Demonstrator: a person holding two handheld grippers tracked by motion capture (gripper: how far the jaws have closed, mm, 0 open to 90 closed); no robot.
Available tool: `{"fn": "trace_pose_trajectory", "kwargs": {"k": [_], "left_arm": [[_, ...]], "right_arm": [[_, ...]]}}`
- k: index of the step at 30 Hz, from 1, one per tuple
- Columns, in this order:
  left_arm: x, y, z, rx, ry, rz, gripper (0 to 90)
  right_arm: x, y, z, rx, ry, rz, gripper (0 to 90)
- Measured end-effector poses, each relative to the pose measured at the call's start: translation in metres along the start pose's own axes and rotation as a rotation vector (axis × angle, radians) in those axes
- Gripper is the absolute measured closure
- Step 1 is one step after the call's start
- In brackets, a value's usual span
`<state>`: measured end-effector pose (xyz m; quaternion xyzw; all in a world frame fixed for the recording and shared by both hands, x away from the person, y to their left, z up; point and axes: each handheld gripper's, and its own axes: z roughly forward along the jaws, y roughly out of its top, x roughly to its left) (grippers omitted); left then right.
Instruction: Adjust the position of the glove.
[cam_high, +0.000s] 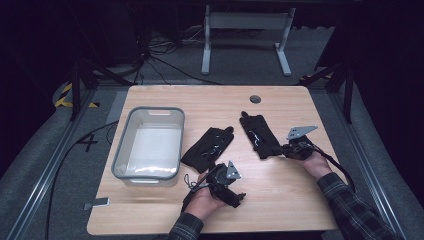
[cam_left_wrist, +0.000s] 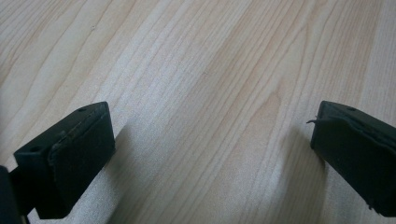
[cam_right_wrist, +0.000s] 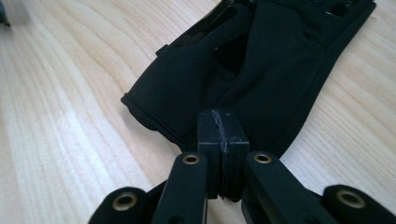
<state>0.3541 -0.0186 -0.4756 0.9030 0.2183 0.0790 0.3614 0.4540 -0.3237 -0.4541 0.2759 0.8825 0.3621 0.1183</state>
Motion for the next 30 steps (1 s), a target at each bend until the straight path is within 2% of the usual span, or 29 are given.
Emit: {"fn": "trace_pose_trajectory", "kwargs": {"k": [15, 18, 30], "left_arm": [[0.000, 0.000, 0.000, 0.000, -0.002, 0.001, 0.0], [0.000, 0.000, 0.000, 0.000, -0.001, 0.001, 0.0], [0.000, 0.000, 0.000, 0.000, -0.002, 0.001, 0.0]], "right_arm": [[0.016, -0.017, -0.019, 0.019, 0.038, 0.000, 89.7], [0.024, -0.025, -0.028, 0.029, 0.045, -0.001, 89.8], [0.046, -0.043, -0.046, 0.036, 0.089, -0.008, 89.7]]}}
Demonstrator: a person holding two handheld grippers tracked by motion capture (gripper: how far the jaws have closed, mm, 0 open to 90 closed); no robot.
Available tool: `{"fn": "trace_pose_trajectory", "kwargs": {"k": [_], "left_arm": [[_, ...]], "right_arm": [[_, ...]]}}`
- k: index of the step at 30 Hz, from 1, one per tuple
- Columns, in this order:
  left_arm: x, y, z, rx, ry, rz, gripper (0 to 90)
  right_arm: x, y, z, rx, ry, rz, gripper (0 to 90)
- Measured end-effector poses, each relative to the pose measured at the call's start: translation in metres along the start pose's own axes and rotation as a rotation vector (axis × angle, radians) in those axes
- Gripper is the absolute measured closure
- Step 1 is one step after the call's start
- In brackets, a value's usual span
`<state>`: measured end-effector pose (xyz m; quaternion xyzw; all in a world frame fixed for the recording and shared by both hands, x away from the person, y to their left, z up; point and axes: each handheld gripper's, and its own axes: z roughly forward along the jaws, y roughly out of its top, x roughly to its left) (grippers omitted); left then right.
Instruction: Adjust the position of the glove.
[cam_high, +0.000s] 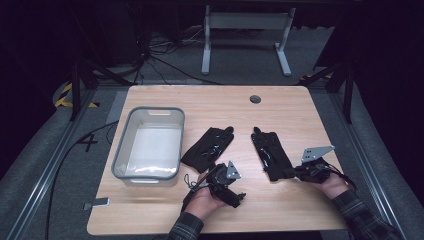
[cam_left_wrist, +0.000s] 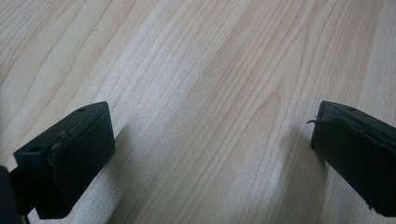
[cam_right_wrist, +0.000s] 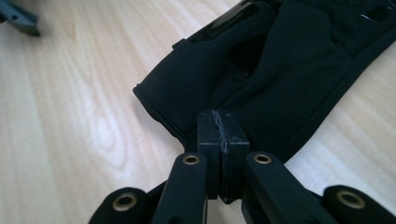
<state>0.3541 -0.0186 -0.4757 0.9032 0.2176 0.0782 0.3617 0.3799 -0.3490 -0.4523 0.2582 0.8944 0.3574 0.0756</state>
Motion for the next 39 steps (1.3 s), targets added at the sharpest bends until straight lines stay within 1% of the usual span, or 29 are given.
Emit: {"fn": "trace_pose_trajectory", "kwargs": {"k": [3, 4, 5, 9, 14, 18, 21, 24, 25, 26, 28, 32, 33, 39], "left_arm": [[0.000, 0.000, 0.000, 0.001, 0.000, 0.000, 0.0], [0.000, 0.000, 0.000, 0.001, 0.000, 0.000, 0.0], [0.000, 0.000, 0.000, 0.000, 0.001, 0.001, 0.0], [0.000, 0.000, 0.000, 0.000, 0.000, 0.000, 0.0], [0.000, 0.000, 0.000, 0.000, 0.001, 0.001, 0.0], [0.000, 0.000, 0.000, 0.000, 0.001, 0.001, 0.0], [0.000, 0.000, 0.000, 0.000, 0.001, 0.001, 0.0], [0.000, 0.000, 0.000, -0.001, -0.001, 0.002, 0.0], [0.000, 0.000, 0.000, -0.001, -0.001, 0.002, 0.0], [0.000, 0.000, 0.000, -0.001, -0.001, 0.002, 0.0], [0.000, 0.000, 0.000, -0.001, -0.001, 0.002, 0.0], [0.000, 0.000, 0.000, 0.000, -0.001, 0.003, 0.0], [0.000, 0.000, 0.000, 0.000, -0.001, 0.003, 0.0], [0.000, 0.000, 0.000, -0.001, -0.002, 0.003, 0.0]], "right_arm": [[0.009, -0.005, -0.004, 0.007, 0.013, -0.008, 89.7], [0.009, -0.005, -0.004, 0.007, 0.013, -0.008, 89.7], [0.014, -0.007, -0.007, 0.013, 0.025, -0.010, 89.7], [0.021, -0.012, -0.010, 0.012, 0.040, -0.008, 89.7], [0.027, -0.016, -0.013, 0.014, 0.055, -0.010, 89.7], [0.028, -0.015, -0.015, 0.009, 0.046, -0.021, 89.6], [0.023, -0.010, -0.017, -0.018, 0.026, -0.017, 89.5], [0.010, -0.003, -0.017, -0.029, -0.004, -0.002, 89.5], [0.010, -0.003, -0.017, -0.029, -0.004, -0.002, 89.5], [0.007, -0.001, -0.016, -0.034, -0.010, 0.002, 89.5], [-0.002, 0.005, -0.014, -0.045, -0.026, 0.009, 89.5], [-0.014, 0.013, -0.009, -0.054, -0.046, 0.015, 89.5], [-0.014, 0.013, -0.009, -0.054, -0.046, 0.015, 89.5], [-0.033, 0.024, 0.006, -0.060, -0.067, 0.028, 89.6]]}}
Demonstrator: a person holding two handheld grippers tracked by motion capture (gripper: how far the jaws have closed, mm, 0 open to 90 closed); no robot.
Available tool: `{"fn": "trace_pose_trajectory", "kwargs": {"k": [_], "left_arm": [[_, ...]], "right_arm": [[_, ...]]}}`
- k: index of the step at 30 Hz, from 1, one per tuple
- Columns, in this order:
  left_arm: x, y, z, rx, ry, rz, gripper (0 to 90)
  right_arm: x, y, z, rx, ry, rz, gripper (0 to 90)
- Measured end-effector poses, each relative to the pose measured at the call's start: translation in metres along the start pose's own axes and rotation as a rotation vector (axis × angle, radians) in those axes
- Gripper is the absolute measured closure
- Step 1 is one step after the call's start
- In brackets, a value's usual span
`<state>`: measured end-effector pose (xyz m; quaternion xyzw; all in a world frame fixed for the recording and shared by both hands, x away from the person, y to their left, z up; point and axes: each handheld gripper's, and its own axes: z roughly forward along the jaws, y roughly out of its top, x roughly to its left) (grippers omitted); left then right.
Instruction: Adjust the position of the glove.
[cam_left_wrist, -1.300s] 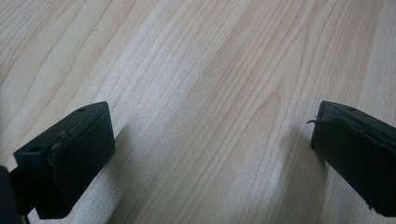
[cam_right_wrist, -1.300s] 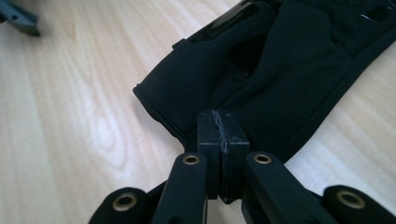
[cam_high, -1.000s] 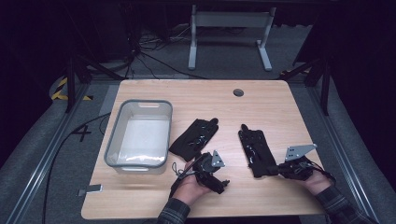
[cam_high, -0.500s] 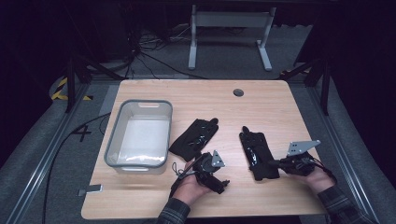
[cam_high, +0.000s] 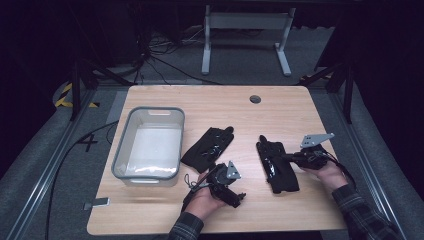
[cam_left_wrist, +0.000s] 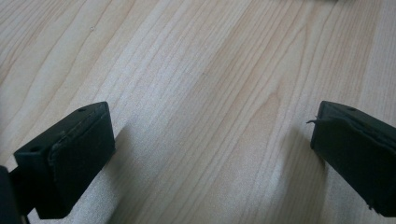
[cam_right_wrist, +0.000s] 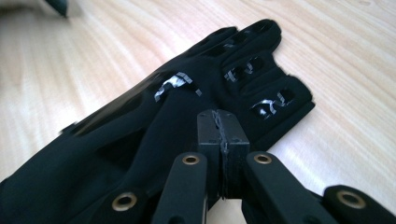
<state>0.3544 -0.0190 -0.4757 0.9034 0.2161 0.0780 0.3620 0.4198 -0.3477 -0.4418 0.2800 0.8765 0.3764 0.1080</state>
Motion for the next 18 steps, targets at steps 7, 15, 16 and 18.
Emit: {"fn": "trace_pose_trajectory", "kwargs": {"k": [7, 15, 16, 18], "left_arm": [[0.000, 0.000, 0.000, 0.000, 0.000, 0.000, 0.0], [0.000, 0.000, 0.000, 0.000, 0.000, 0.000, 0.0], [0.000, 0.000, 0.000, 0.000, 0.001, 0.000, 0.0], [0.000, 0.000, 0.000, 0.001, 0.001, -0.001, 0.0]], "right_arm": [[-0.008, 0.002, 0.014, 0.013, -0.006, 0.006, 89.6], [-0.005, -0.001, 0.016, 0.042, -0.015, -0.022, 89.9], [-0.003, -0.002, 0.014, 0.046, -0.015, -0.027, 89.9], [0.000, -0.004, 0.011, 0.056, -0.017, -0.039, 90.0]]}}
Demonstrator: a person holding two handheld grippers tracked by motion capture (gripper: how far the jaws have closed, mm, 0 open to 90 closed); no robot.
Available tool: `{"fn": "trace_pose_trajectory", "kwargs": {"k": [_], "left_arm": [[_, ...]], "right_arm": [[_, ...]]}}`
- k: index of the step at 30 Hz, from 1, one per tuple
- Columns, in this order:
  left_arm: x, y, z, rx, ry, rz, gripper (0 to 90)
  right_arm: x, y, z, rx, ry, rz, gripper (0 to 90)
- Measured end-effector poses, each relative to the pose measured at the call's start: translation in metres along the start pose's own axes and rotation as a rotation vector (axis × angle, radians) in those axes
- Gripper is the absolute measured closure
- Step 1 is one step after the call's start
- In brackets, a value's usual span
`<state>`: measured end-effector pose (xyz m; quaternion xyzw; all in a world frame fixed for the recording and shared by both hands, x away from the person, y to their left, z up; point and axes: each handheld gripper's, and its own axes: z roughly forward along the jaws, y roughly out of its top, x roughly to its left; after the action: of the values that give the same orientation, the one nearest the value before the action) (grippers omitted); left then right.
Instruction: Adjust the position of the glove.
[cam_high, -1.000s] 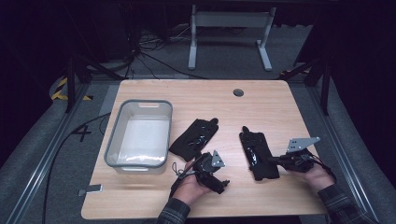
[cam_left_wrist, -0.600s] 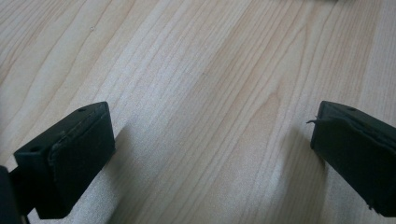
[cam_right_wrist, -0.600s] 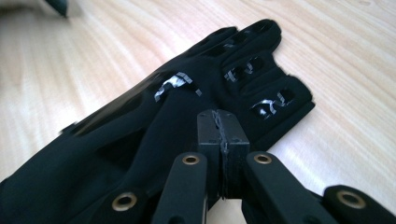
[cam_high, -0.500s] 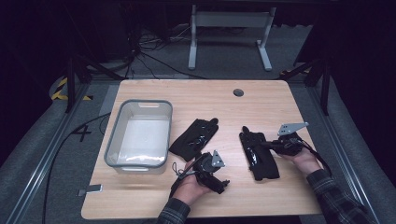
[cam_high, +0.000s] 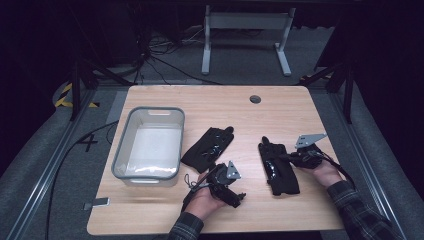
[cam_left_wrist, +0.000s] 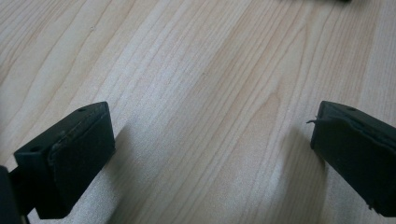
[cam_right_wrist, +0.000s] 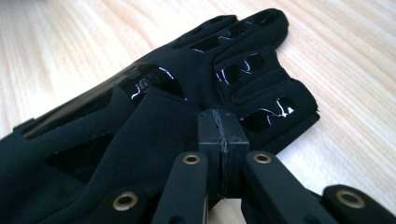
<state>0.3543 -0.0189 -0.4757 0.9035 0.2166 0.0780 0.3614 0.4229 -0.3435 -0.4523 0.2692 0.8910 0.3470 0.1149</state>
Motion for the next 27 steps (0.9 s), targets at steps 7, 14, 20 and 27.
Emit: {"fn": "trace_pose_trajectory", "kwargs": {"k": [7, 14, 20, 27], "left_arm": [[0.000, 0.000, 0.000, 0.000, 0.000, -0.001, 0.0], [0.000, 0.000, 0.000, 0.000, 0.000, 0.000, 0.0], [0.000, 0.000, 0.000, -0.001, -0.001, 0.001, 0.0], [0.000, 0.000, 0.000, -0.001, -0.001, 0.001, 0.0]], "right_arm": [[0.007, -0.015, -0.014, 0.004, 0.014, 0.016, 90.0], [0.018, -0.027, -0.027, 0.019, -0.017, 0.050, 89.9], [0.023, -0.032, -0.033, 0.016, -0.020, 0.052, 87.5], [0.024, -0.033, -0.045, -0.021, -0.032, 0.062, 74.3]]}}
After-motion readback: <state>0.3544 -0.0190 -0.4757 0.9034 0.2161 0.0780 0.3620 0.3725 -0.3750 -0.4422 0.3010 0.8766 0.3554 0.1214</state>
